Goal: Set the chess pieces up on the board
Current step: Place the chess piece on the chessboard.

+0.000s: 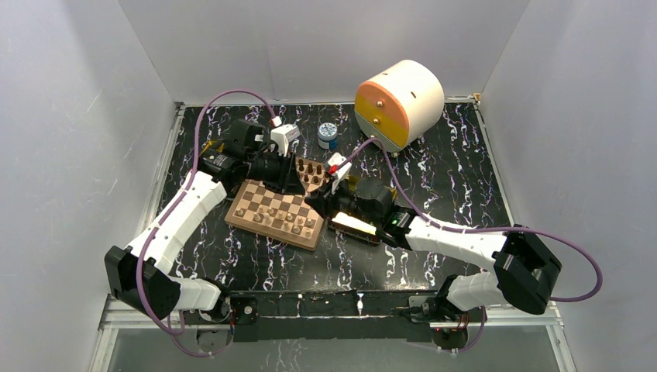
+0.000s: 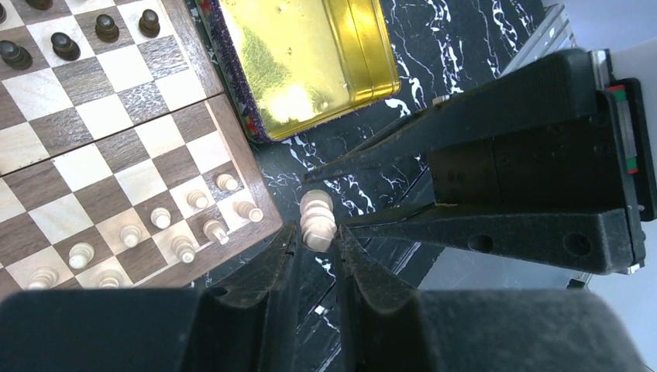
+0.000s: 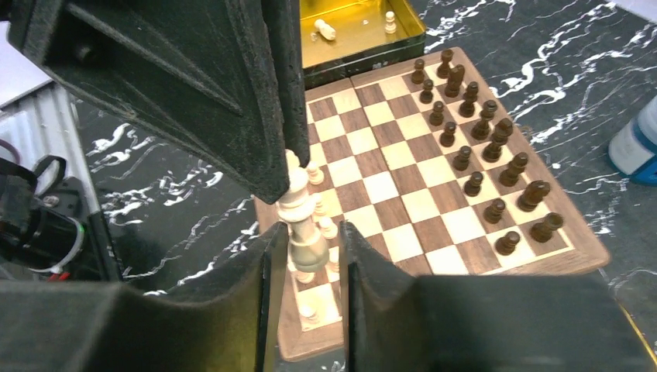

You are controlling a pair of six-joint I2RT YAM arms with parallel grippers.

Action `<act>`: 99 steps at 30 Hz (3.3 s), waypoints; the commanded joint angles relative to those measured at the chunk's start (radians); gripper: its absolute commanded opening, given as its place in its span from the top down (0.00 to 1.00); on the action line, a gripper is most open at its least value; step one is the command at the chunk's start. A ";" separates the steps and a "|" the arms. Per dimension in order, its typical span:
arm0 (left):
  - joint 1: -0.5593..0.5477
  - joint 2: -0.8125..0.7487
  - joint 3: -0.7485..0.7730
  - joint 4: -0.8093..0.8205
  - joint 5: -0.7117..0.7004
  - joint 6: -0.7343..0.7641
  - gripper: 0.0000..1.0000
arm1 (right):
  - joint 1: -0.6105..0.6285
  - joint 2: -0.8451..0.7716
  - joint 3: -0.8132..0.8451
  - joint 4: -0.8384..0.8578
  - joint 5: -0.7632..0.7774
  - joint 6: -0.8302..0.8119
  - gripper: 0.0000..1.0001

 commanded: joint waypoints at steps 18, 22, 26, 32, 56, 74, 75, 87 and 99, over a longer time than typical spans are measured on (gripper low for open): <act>-0.148 -0.128 -0.012 -0.132 -0.605 -0.171 0.88 | 0.000 -0.323 -0.035 -0.207 0.202 -0.006 0.01; -0.210 -0.153 -0.052 -0.136 -0.748 -0.245 0.89 | 0.000 -0.401 -0.051 -0.251 0.239 -0.028 0.01; -0.255 -0.164 -0.115 -0.137 -0.855 -0.306 0.89 | 0.001 -0.452 -0.073 -0.277 0.252 -0.020 0.01; -0.261 -0.195 -0.188 -0.080 -0.950 -0.349 0.89 | 0.001 -0.493 -0.094 -0.302 0.262 -0.008 0.01; -0.261 -0.126 -0.378 0.076 -0.983 -0.415 0.89 | 0.000 -0.492 -0.103 -0.309 0.292 -0.048 0.01; -0.261 -0.097 -0.443 0.164 -1.013 -0.406 0.89 | 0.001 -0.504 -0.108 -0.315 0.303 -0.050 0.01; -0.260 -0.093 -0.443 0.165 -1.013 -0.406 0.89 | 0.001 -0.502 -0.107 -0.314 0.303 -0.051 0.01; -0.261 -0.077 -0.457 0.171 -0.997 -0.404 0.90 | 0.000 -0.497 -0.106 -0.313 0.303 -0.053 0.01; -0.261 -0.058 -0.458 0.180 -0.998 -0.404 0.89 | 0.000 -0.506 -0.104 -0.318 0.304 -0.051 0.01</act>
